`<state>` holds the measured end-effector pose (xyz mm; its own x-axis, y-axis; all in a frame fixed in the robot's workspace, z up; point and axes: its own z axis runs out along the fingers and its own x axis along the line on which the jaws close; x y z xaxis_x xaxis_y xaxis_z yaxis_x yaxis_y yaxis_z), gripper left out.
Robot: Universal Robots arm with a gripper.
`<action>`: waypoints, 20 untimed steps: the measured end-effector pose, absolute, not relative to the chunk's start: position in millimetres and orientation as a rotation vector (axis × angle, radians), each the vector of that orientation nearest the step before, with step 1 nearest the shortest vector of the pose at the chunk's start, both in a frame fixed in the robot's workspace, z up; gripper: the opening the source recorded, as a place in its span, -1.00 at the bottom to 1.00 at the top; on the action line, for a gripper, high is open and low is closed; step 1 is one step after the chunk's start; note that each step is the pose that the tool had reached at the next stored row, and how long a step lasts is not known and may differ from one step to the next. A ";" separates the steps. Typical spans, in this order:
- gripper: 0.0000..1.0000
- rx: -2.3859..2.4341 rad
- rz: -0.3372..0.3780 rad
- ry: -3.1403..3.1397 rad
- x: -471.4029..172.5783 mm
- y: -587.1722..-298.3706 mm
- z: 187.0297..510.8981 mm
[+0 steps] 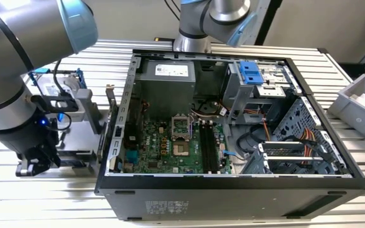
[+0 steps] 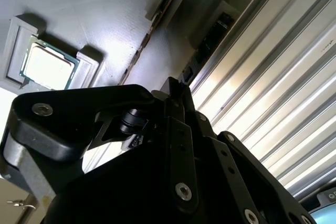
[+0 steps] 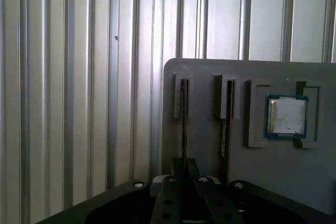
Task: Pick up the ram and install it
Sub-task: 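Pick up the ram and move it above insertion slot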
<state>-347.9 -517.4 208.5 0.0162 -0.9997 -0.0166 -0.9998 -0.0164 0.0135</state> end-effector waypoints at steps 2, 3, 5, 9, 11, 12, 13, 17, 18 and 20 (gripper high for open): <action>-1.00 -2.238 0.033 2.201 -347.9 -517.3 208.9; -1.00 -2.238 0.033 2.202 -347.9 -517.3 209.3; -1.00 -2.238 0.033 2.202 -347.9 -517.4 210.2; -1.00 -2.238 0.033 2.202 -347.9 -517.3 212.3; -1.00 -2.238 0.033 2.202 -347.9 -517.3 213.0; -1.00 -2.238 0.033 2.202 -347.9 -517.4 213.4; -1.00 -2.238 0.033 2.202 -347.9 -517.4 213.9; -1.00 -2.238 0.033 2.202 -347.9 -517.3 215.2; -1.00 -2.238 0.033 2.202 -347.9 -517.4 215.5; -1.00 -2.238 0.033 2.202 -347.9 -517.4 216.2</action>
